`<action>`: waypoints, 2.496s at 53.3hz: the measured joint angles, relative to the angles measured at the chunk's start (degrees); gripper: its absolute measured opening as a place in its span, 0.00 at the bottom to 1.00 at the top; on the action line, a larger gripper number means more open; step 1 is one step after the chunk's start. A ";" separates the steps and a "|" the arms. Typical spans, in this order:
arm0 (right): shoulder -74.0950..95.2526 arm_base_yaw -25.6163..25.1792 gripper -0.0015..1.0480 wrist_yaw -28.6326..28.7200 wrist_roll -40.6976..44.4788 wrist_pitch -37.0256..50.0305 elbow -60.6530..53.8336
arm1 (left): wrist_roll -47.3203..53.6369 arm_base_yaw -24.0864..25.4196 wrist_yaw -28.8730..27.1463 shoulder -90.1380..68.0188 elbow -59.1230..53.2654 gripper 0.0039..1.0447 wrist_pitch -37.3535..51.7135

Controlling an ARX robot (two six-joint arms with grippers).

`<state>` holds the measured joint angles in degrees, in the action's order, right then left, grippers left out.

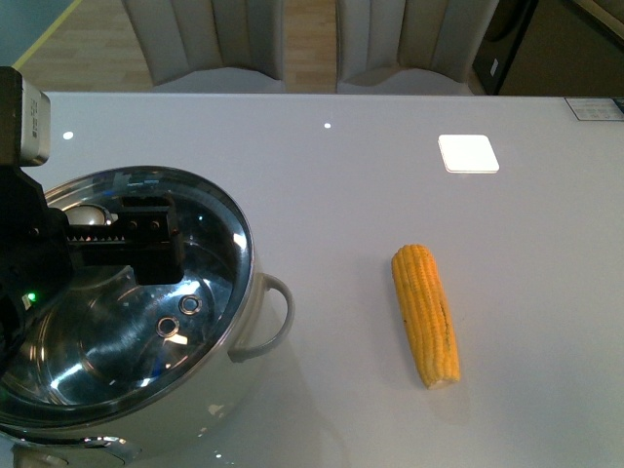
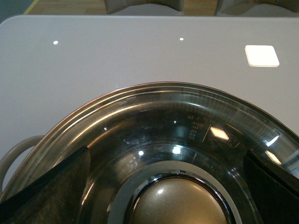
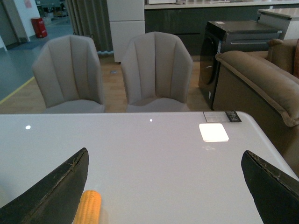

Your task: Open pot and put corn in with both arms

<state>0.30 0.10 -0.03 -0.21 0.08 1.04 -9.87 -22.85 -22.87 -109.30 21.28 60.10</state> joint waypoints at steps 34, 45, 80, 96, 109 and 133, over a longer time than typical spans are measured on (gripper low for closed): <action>0.00 0.00 0.91 0.00 0.00 0.00 0.00 | -1.84 -1.40 -2.40 -5.51 0.26 0.69 5.90; 0.00 -0.02 0.91 0.00 0.00 0.00 0.00 | -2.86 -1.44 -2.99 -5.51 0.46 0.43 5.90; 0.00 -0.02 0.91 0.00 0.00 0.00 0.00 | -1.55 1.05 -1.51 1.57 1.70 0.40 -3.93; 0.00 0.00 0.91 0.02 0.00 0.00 0.00 | -0.68 3.43 -1.66 12.85 5.09 0.40 -14.75; 0.00 0.00 0.91 0.00 0.00 0.00 0.00 | 1.79 10.27 2.19 22.64 6.27 0.40 -18.69; 0.00 0.00 0.91 0.00 0.00 0.00 0.00 | 8.63 43.36 15.47 20.59 0.94 0.40 -9.66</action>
<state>0.30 0.10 -0.03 -0.21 0.08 1.04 -1.23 20.51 -7.40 -88.71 22.22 50.43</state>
